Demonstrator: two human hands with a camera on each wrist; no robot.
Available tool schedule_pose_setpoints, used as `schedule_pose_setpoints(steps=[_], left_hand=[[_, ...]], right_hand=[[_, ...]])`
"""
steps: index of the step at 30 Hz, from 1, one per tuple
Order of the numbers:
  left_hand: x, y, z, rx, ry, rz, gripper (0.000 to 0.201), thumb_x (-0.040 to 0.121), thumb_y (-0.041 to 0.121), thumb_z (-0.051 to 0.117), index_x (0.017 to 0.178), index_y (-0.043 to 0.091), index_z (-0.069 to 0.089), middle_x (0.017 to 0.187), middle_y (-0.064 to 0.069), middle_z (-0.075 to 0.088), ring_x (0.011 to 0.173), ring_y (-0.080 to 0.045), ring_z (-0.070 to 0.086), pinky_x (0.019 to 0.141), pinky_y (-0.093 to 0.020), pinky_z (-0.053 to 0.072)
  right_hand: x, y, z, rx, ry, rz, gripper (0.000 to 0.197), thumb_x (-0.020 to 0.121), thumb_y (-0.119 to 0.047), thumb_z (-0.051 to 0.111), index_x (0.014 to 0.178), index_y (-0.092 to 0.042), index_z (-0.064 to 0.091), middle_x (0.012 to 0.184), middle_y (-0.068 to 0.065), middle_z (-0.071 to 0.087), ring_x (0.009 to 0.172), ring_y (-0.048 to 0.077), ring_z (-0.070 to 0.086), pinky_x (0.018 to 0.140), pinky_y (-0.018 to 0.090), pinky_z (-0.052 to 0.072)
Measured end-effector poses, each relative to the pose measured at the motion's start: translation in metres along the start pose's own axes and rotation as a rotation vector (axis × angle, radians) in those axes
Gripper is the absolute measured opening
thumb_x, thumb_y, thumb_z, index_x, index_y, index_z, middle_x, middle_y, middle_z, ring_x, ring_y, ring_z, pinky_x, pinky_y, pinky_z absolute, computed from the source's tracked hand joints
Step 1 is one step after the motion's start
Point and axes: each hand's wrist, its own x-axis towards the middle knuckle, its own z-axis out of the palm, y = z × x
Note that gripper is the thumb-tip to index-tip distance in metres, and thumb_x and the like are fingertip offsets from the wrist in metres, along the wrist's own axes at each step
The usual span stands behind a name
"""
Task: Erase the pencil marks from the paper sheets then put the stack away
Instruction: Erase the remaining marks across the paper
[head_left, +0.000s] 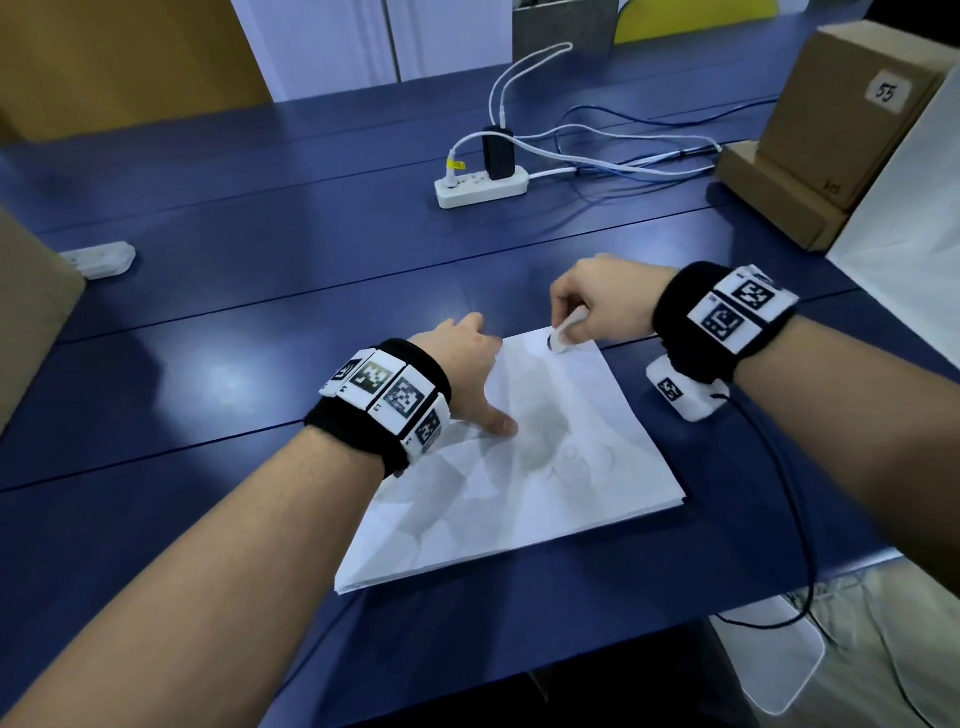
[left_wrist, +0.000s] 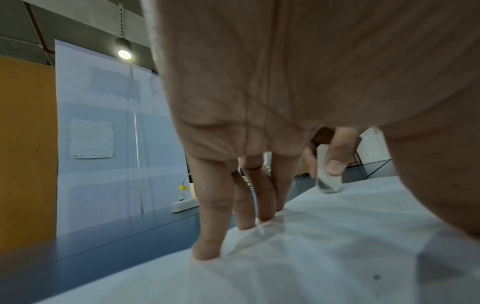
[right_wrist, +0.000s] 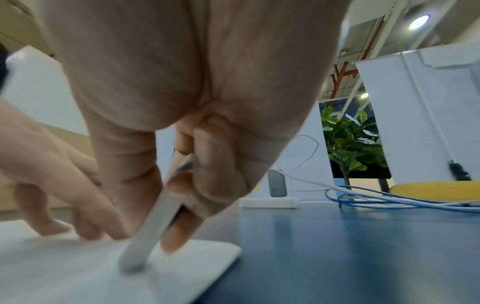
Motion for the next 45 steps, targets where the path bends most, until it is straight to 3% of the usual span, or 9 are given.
schedule_pose_setpoints(steps=[4,10,16,22,25,27,33,39,45], left_hand=[[0.001,0.001,0.0,-0.022,-0.004,0.032,0.097,0.065,0.068,0.075,0.148,0.038,0.032,0.125,-0.004,0.041,0.118,-0.027,0.044,0.085,-0.04,0.047],[0.0,0.002,-0.003,-0.024,-0.028,0.027,0.098,0.066,0.069,0.075,0.148,0.046,0.027,0.122,-0.003,0.04,0.116,-0.028,0.044,0.09,-0.045,0.049],[0.002,0.002,-0.001,-0.017,-0.03,0.017,0.1,0.066,0.069,0.074,0.149,0.046,0.025,0.121,-0.002,0.038,0.116,-0.027,0.043,0.085,-0.042,0.048],[0.003,0.004,-0.003,0.01,-0.03,0.01,0.101,0.065,0.07,0.074,0.15,0.047,0.023,0.122,-0.002,0.038,0.115,-0.027,0.043,0.08,-0.04,0.046],[0.004,0.003,-0.001,0.012,-0.032,0.007,0.101,0.066,0.071,0.073,0.15,0.047,0.022,0.123,-0.002,0.038,0.116,-0.026,0.042,0.075,-0.038,0.042],[0.005,0.003,0.0,0.013,-0.037,0.006,0.101,0.066,0.071,0.072,0.15,0.047,0.022,0.124,-0.002,0.037,0.116,-0.026,0.041,0.076,-0.039,0.043],[0.004,0.004,-0.002,0.023,-0.039,0.008,0.101,0.067,0.07,0.072,0.151,0.046,0.021,0.125,-0.003,0.037,0.116,-0.027,0.042,0.074,-0.038,0.042],[0.005,0.003,-0.001,0.023,-0.043,0.008,0.101,0.067,0.07,0.073,0.151,0.045,0.022,0.127,-0.004,0.037,0.118,-0.027,0.041,0.079,-0.039,0.045],[0.005,0.004,-0.001,0.032,-0.037,0.005,0.102,0.067,0.07,0.072,0.151,0.046,0.021,0.128,-0.004,0.037,0.118,-0.028,0.042,0.084,-0.041,0.047]], right_hand=[[-0.02,-0.011,0.001,-0.008,-0.222,-0.061,0.021,0.072,-0.04,0.085,0.081,-0.024,0.073,0.073,-0.005,0.071,0.066,0.01,0.061,0.064,0.028,0.048],[0.004,0.0,-0.001,-0.008,0.058,0.03,0.015,0.078,-0.033,0.079,0.086,-0.023,0.072,0.078,-0.011,0.067,0.085,0.019,0.063,0.079,0.036,0.054],[-0.024,-0.009,-0.001,-0.054,-0.25,-0.07,0.021,0.07,-0.043,0.085,0.08,-0.027,0.074,0.07,-0.007,0.069,0.059,0.004,0.054,0.058,0.02,0.042],[0.001,0.005,-0.001,-0.017,0.053,0.019,0.016,0.076,-0.035,0.08,0.083,-0.024,0.07,0.076,-0.014,0.067,0.078,0.011,0.062,0.075,0.034,0.053],[-0.017,0.0,0.001,0.017,-0.117,-0.035,0.015,0.075,-0.032,0.083,0.08,-0.024,0.072,0.072,-0.007,0.071,0.067,0.011,0.06,0.063,0.021,0.046],[-0.025,-0.006,0.001,0.039,-0.235,-0.052,0.017,0.073,-0.036,0.085,0.079,-0.025,0.074,0.075,-0.006,0.074,0.068,0.009,0.063,0.065,0.024,0.047],[0.001,0.001,-0.002,-0.018,0.047,0.029,0.016,0.076,-0.034,0.08,0.085,-0.023,0.073,0.083,-0.009,0.072,0.084,0.017,0.064,0.079,0.036,0.054],[-0.025,-0.009,-0.002,-0.038,-0.216,-0.032,0.02,0.07,-0.039,0.085,0.082,-0.026,0.076,0.077,-0.006,0.074,0.074,0.01,0.064,0.069,0.028,0.049],[-0.005,0.002,-0.003,-0.045,0.032,0.052,0.016,0.075,-0.035,0.081,0.084,-0.024,0.074,0.08,-0.006,0.073,0.078,0.012,0.062,0.08,0.038,0.056]])
